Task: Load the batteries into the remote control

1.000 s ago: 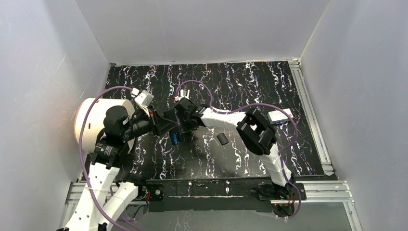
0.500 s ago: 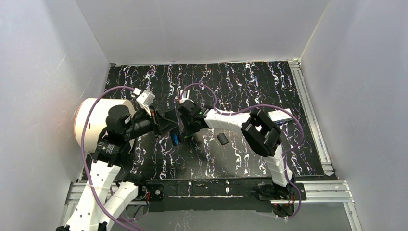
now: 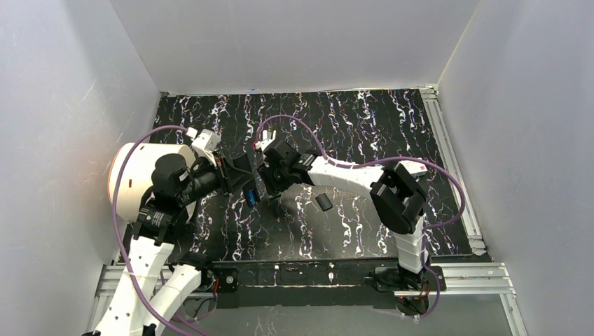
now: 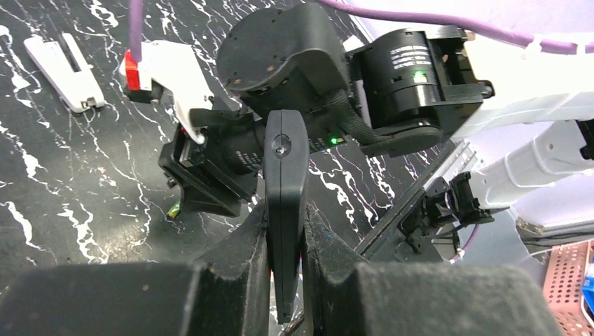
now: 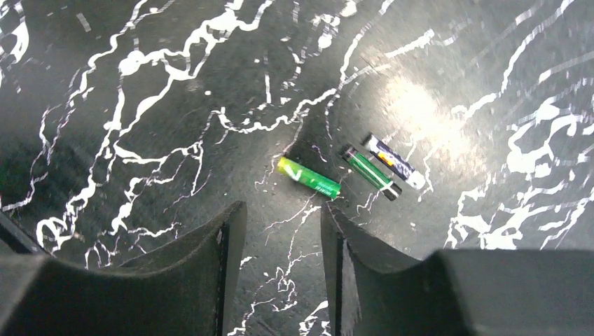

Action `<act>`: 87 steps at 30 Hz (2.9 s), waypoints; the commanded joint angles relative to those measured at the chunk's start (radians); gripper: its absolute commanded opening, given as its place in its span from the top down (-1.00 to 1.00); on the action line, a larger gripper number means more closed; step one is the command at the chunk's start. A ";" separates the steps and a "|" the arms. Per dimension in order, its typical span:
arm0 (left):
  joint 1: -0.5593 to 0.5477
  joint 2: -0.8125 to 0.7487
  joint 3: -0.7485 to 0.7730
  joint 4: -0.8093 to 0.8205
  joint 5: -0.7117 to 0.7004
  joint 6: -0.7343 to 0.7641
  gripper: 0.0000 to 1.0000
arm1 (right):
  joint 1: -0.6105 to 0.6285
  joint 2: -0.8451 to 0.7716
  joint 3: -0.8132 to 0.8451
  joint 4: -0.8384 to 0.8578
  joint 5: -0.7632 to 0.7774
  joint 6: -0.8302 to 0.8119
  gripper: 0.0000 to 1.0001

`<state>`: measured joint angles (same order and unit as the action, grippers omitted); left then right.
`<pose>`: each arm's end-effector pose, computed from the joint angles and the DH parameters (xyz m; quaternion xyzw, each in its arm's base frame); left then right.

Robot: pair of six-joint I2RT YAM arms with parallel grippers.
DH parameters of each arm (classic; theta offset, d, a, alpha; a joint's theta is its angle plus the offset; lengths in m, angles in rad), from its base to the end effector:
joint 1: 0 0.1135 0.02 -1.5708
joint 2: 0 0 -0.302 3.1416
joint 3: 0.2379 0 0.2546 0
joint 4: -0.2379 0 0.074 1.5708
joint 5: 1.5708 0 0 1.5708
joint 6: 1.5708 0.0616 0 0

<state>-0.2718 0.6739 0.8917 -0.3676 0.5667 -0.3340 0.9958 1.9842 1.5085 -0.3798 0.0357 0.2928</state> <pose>0.1233 -0.0687 0.3952 0.1596 0.7331 -0.3891 0.5345 0.2616 0.3997 0.2277 -0.3166 0.8815 0.1969 0.2899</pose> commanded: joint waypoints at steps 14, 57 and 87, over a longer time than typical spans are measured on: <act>0.002 -0.011 0.110 -0.080 -0.208 -0.010 1.00 | 0.001 0.070 0.124 -0.030 -0.103 -0.527 -0.19; 0.003 -0.020 0.078 -0.108 -0.231 -0.012 1.00 | -0.039 -0.038 -0.018 0.159 -0.065 -0.286 0.78; -0.073 0.660 -0.094 0.827 0.211 -0.776 1.00 | -0.204 -0.627 -0.196 -0.142 -0.194 0.223 0.67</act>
<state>-0.3447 1.3228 0.8227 0.3012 0.7296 -1.0183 0.7929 1.3678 1.2716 -0.4683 -0.0917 0.4908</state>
